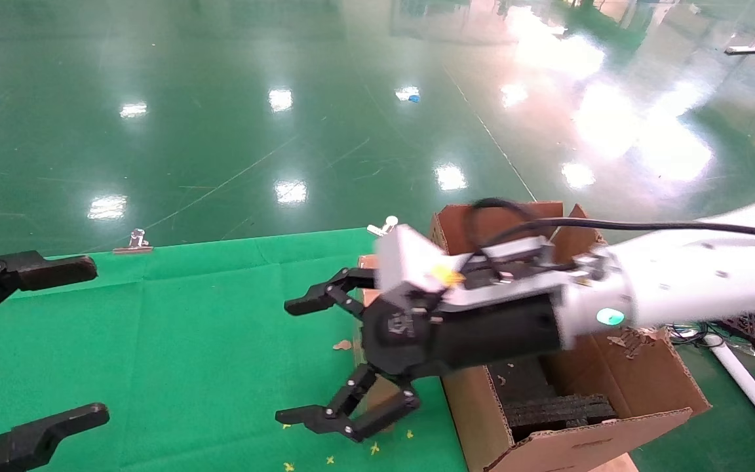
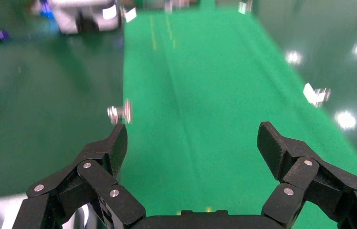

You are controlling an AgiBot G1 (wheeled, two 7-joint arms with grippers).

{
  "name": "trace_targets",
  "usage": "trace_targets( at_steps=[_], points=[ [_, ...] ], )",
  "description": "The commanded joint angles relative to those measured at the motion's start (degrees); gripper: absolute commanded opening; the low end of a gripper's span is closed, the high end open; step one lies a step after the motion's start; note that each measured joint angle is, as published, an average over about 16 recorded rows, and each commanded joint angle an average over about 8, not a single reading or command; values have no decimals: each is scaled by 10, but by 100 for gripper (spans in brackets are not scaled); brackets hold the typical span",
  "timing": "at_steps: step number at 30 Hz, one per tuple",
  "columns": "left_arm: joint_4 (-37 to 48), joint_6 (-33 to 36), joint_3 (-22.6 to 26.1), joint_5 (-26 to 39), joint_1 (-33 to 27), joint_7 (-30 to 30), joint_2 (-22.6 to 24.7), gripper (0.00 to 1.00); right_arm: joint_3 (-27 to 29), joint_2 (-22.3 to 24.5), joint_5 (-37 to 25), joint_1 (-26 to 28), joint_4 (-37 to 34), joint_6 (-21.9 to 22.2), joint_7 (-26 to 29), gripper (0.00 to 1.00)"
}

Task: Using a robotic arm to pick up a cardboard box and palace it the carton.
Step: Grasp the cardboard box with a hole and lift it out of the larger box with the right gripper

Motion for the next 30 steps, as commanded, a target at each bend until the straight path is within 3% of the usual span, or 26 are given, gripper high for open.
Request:
trace_targets(
  at_steps=[1,7,12,21,30],
  points=[
    [0,0,0,0,0,0,0,100,-24,-14,-43,26,1,-1,27,100],
    [0,0,0,0,0,0,0,100,-103,-76,-190,133,-13,-33,120,100],
    [0,0,1,0,0,0,0,100,-150,-103,-258,205,-24,-52,157,100],
    [0,0,1,-1,0,0,0,100,-254,-101,-287,310,-31,-61,203,100],
    [0,-1,1,-1,0,1,-1,100,-358,-106,-286,358,-34,-54,242,100]
  ],
)
